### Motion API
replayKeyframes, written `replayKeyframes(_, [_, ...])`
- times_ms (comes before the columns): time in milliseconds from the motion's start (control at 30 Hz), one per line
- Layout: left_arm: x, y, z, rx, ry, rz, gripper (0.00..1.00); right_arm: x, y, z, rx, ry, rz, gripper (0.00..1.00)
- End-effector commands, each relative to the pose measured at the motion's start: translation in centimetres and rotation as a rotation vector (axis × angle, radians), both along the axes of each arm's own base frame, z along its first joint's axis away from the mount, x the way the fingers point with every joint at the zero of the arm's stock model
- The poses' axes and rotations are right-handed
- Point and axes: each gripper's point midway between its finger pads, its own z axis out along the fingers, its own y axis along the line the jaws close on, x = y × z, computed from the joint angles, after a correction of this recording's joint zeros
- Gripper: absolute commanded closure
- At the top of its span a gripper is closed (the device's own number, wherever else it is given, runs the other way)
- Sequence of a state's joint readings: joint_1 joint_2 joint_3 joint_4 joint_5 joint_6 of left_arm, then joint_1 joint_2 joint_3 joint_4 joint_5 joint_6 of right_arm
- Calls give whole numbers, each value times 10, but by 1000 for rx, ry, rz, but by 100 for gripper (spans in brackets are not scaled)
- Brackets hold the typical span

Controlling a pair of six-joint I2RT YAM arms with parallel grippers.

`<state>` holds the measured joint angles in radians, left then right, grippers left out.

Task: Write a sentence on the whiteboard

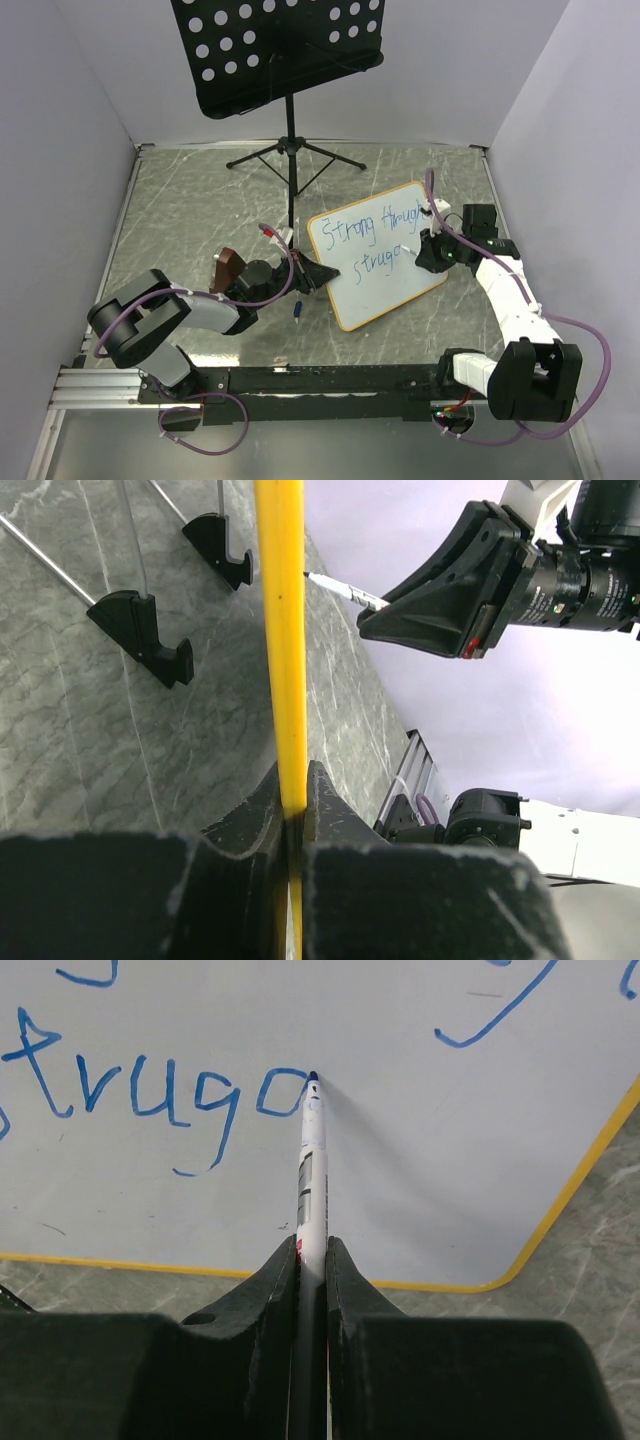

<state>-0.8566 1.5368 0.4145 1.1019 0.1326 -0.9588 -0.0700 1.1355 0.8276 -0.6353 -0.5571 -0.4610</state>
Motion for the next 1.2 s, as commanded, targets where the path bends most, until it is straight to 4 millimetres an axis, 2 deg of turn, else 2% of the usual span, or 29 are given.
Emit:
replayKeyframes(0, [-4,-11,42,-94,-133,-52,99,15,-1,14,3,-42,-2,100])
replayKeyframes(400, [-3,-11,41,-94,-133,-50,99,-24,-4,-9,-58,22,83,100])
replayKeyframes(700, [-3,-11,41,-95,-131,-52,99,-48,-4,-19,-85,57,150,100])
replayKeyframes(933, [-3,-12,42,-95,-132,-55,99,-45,13,-11,-41,55,189,100])
replayKeyframes(1167, [-3,-10,42,-94,-130,-49,99,-28,23,14,-4,-7,168,100])
